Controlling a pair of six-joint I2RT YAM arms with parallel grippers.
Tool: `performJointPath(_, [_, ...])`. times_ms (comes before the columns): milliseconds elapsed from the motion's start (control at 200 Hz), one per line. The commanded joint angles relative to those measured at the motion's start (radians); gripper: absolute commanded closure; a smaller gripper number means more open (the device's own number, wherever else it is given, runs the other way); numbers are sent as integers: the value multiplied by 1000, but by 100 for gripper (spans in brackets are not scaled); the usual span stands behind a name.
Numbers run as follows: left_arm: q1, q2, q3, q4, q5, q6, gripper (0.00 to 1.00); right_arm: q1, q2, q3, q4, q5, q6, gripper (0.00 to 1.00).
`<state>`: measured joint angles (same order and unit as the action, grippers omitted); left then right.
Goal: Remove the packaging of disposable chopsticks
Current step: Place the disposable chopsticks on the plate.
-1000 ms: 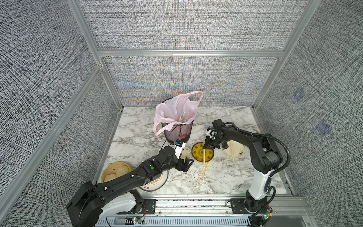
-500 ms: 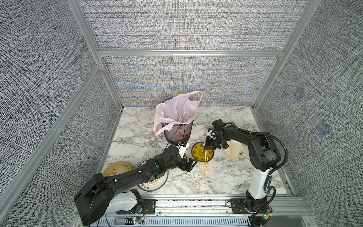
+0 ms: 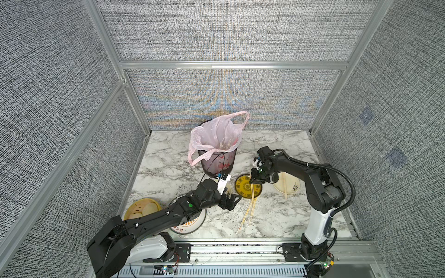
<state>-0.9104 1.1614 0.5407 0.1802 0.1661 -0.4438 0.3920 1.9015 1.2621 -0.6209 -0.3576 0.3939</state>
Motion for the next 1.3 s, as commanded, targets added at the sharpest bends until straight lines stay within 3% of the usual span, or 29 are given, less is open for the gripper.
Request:
performJointPath(0, [0,-6,-1,-2,-14,15,8,6,-5,12,-51,79,3,79])
performJointPath(340, [-1,-17,-4,-7,-16,17,8,32,16,34,-65,100,-3,84])
performJointPath(646, [0,-23,-5,-5,-10,17,8,32,12,39,-74,115,-4,84])
performJointPath(1036, [1,-46,-16,-8,-17,17,7,34,-23,25,-68,117,-6,73])
performJointPath(1296, [1,-81,-22,-19,-35,19,7,38,-109,-10,-49,135,3,57])
